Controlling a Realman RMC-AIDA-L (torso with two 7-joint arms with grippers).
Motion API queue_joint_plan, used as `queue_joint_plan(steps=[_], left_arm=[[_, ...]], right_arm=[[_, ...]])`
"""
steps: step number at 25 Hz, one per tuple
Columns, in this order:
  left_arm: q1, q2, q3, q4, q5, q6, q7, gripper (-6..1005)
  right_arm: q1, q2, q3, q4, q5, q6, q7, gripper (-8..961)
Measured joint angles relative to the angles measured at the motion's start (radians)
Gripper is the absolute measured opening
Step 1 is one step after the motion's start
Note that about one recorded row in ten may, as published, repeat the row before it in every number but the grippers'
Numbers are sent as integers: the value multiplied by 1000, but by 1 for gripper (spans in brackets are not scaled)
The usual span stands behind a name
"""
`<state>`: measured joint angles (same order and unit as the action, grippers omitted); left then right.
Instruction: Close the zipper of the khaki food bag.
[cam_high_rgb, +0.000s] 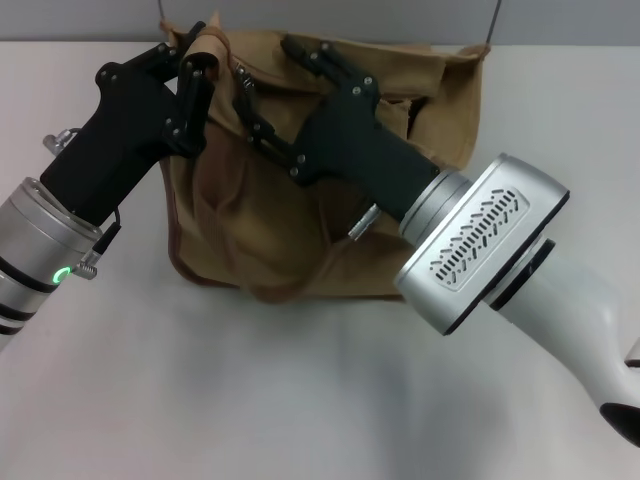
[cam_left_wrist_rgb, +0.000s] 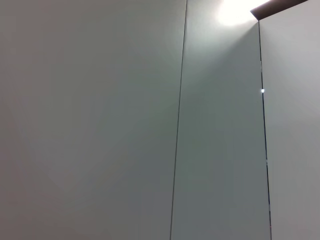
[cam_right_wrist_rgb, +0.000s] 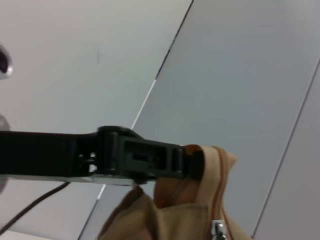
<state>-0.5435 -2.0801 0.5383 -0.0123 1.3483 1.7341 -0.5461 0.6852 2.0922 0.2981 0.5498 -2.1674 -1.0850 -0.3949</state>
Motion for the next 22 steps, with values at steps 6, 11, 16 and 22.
queue_joint_plan(steps=[6, 11, 16, 22], left_arm=[[0, 0, 0, 0, 0, 4, 0, 22], [-1, 0, 0, -1, 0, 5, -2, 22], [-1, 0, 0, -1, 0, 5, -2, 22], [-2, 0, 0, -2, 0, 3, -2, 22]], right_arm=[[-3, 0, -9, 2, -27, -2, 0, 640], [-3, 0, -10, 2, -41, 1, 1, 479], [-3, 0, 1, -3, -39, 2, 3, 320], [-3, 0, 2, -4, -41, 2, 3, 189]])
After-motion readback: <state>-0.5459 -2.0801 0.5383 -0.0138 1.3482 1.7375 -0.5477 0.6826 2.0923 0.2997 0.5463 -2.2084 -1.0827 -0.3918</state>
